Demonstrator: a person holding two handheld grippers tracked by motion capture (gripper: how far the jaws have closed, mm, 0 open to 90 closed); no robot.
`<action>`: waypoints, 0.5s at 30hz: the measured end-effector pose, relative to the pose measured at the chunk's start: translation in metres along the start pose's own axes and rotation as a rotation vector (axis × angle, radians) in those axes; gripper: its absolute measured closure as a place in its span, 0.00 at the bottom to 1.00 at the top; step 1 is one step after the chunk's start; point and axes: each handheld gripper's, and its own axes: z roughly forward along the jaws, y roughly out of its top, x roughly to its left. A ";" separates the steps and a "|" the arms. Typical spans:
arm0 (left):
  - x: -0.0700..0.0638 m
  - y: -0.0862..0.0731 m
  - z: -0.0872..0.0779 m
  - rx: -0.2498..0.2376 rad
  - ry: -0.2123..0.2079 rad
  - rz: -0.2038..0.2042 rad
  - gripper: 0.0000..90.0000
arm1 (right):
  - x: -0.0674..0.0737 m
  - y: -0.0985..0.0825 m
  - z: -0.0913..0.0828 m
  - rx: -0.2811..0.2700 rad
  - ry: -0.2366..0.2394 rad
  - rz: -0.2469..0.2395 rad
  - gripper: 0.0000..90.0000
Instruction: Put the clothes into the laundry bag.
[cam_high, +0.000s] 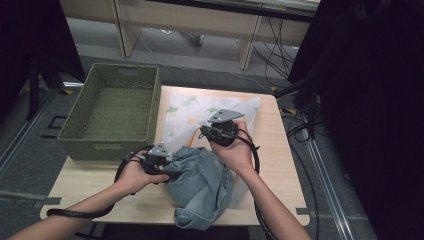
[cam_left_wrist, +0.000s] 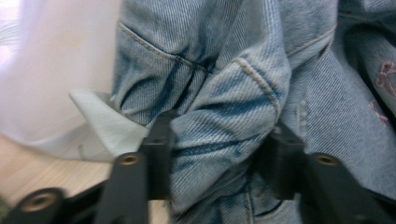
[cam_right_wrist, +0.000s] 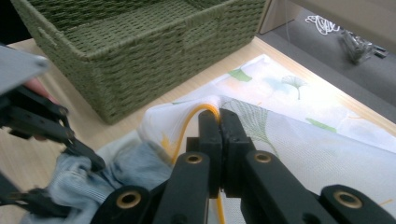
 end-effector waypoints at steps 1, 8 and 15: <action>-0.001 0.001 0.001 -0.006 0.001 -0.009 0.68 | 0.000 0.000 0.000 -0.005 0.003 -0.010 1.00; -0.002 0.016 -0.026 -0.124 -0.035 -0.070 0.80 | 0.004 0.007 -0.005 -0.043 -0.001 -0.007 1.00; -0.007 0.038 -0.066 -0.237 0.007 -0.026 0.81 | 0.014 0.022 -0.011 -0.099 0.005 -0.025 1.00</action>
